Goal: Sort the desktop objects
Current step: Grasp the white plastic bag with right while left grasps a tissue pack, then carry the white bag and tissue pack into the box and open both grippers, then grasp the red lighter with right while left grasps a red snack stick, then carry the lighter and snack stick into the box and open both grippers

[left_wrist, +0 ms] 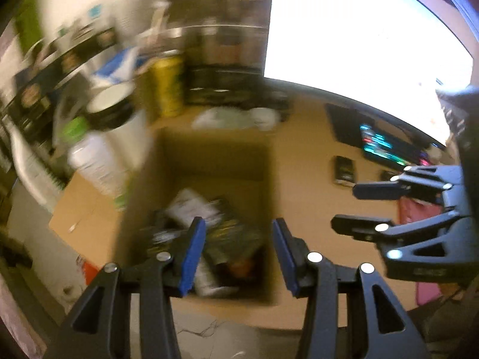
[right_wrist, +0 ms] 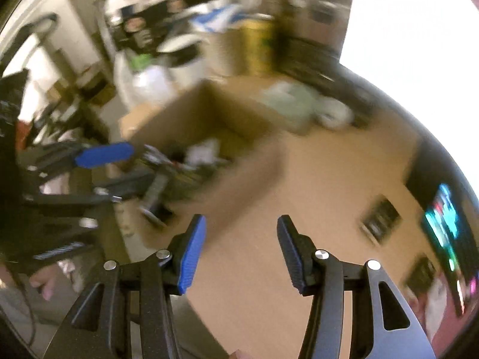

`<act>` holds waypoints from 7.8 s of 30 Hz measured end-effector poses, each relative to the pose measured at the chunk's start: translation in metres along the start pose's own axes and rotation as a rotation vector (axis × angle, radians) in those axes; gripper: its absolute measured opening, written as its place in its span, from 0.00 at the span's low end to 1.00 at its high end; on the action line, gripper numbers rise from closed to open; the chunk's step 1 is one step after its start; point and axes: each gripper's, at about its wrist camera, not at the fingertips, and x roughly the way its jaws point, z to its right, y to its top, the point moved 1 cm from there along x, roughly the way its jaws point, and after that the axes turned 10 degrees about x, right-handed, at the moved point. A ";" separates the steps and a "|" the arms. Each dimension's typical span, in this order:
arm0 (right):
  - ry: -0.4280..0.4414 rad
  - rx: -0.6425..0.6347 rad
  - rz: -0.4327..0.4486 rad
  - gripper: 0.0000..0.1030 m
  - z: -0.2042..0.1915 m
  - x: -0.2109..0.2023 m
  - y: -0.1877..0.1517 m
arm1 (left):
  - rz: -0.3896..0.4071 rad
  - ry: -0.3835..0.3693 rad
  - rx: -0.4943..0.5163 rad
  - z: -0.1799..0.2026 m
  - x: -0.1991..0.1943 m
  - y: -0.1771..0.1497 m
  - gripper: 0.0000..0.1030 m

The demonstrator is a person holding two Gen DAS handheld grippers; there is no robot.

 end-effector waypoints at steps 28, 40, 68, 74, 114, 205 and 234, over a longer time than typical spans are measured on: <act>-0.314 0.405 -0.105 0.50 0.331 -0.016 -0.083 | -0.263 -0.209 0.210 0.178 0.220 0.106 0.59; -0.168 0.480 -0.115 0.17 0.341 -0.002 -0.097 | -0.300 -0.189 0.224 0.184 0.233 0.101 0.50; -0.234 0.496 -0.109 0.36 0.235 -0.027 -0.198 | -0.325 -0.217 0.284 0.194 0.136 -0.030 0.52; -0.247 0.509 -0.118 0.38 0.243 -0.018 -0.191 | -0.322 -0.215 0.290 0.191 0.136 -0.027 0.53; 0.108 -0.142 -0.132 0.15 -0.072 0.042 0.032 | -0.095 0.042 -0.158 -0.072 0.023 -0.029 0.50; -0.282 0.514 -0.081 0.36 0.269 0.001 -0.144 | -0.361 -0.215 0.331 0.200 0.163 0.005 0.16; -0.269 0.432 -0.135 0.36 0.231 0.022 -0.141 | -0.330 -0.242 0.281 0.190 0.154 0.004 0.30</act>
